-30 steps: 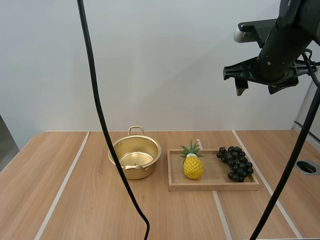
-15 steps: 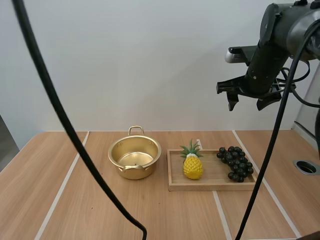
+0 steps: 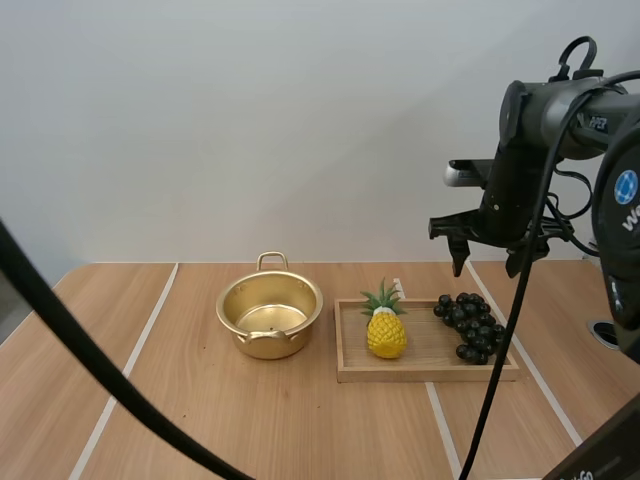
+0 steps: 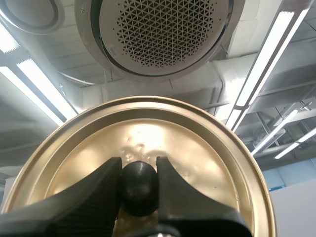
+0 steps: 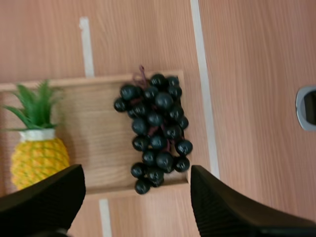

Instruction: Open the pot, put the grape inside, and close it

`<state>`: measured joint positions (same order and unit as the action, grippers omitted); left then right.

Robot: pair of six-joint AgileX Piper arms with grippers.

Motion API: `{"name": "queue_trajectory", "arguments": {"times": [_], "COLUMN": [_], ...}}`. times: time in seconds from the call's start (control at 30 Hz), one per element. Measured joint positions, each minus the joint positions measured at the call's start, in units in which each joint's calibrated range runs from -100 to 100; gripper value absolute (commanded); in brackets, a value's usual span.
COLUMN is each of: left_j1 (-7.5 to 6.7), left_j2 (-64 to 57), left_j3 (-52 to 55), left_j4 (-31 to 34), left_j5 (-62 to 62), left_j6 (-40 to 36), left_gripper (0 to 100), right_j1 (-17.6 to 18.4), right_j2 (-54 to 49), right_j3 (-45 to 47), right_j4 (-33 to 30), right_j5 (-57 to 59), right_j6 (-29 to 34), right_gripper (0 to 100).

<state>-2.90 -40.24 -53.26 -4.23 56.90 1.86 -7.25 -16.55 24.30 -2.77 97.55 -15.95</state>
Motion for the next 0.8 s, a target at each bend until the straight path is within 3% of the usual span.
{"name": "queue_trajectory", "arguments": {"times": [0.4, 0.8], "left_j1": [0.00, 0.00], "left_j2": [0.0, 0.0], "left_j3": [0.0, 0.0], "left_j4": [0.0, 0.1], "left_j5": [4.5, 6.4], "left_j6": [0.0, 0.0], "left_gripper": [0, 0], "right_j1": [0.0, 0.0], "right_j2": [0.2, 6.2], "right_j3": [10.7, 11.8], "right_j4": [-4.6, -5.5], "right_j5": [-18.0, -25.8], "right_j6": [0.2, 0.2], "right_gripper": [100, 100]}}
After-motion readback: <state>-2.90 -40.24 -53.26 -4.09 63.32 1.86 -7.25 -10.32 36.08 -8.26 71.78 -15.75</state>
